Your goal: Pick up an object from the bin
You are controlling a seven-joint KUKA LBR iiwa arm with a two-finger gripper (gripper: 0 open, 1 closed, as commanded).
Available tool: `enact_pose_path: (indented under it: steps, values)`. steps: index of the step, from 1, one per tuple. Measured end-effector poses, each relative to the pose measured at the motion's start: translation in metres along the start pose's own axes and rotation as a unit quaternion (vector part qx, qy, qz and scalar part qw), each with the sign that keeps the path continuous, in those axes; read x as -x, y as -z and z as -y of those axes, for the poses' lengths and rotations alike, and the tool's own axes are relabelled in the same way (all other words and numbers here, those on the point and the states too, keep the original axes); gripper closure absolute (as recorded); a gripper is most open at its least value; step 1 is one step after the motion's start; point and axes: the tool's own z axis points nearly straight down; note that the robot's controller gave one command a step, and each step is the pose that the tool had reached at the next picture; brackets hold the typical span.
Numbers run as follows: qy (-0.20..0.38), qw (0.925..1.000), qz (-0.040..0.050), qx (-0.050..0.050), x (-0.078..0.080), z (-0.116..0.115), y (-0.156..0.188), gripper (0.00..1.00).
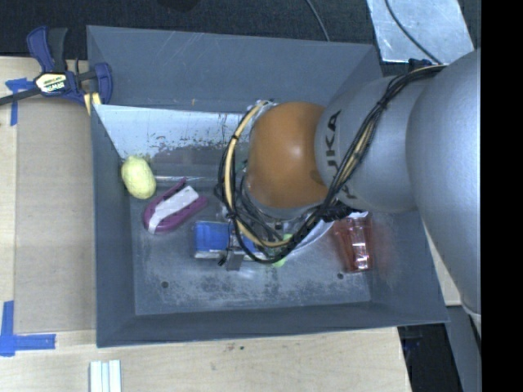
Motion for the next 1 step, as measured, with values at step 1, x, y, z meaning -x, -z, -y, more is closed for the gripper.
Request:
enact_pose_path:
  steps: [1]
  values:
    - [0.000, 1.0000, 0.0051, 0.001, 0.0029, -0.0006, 0.0485, 1.00]
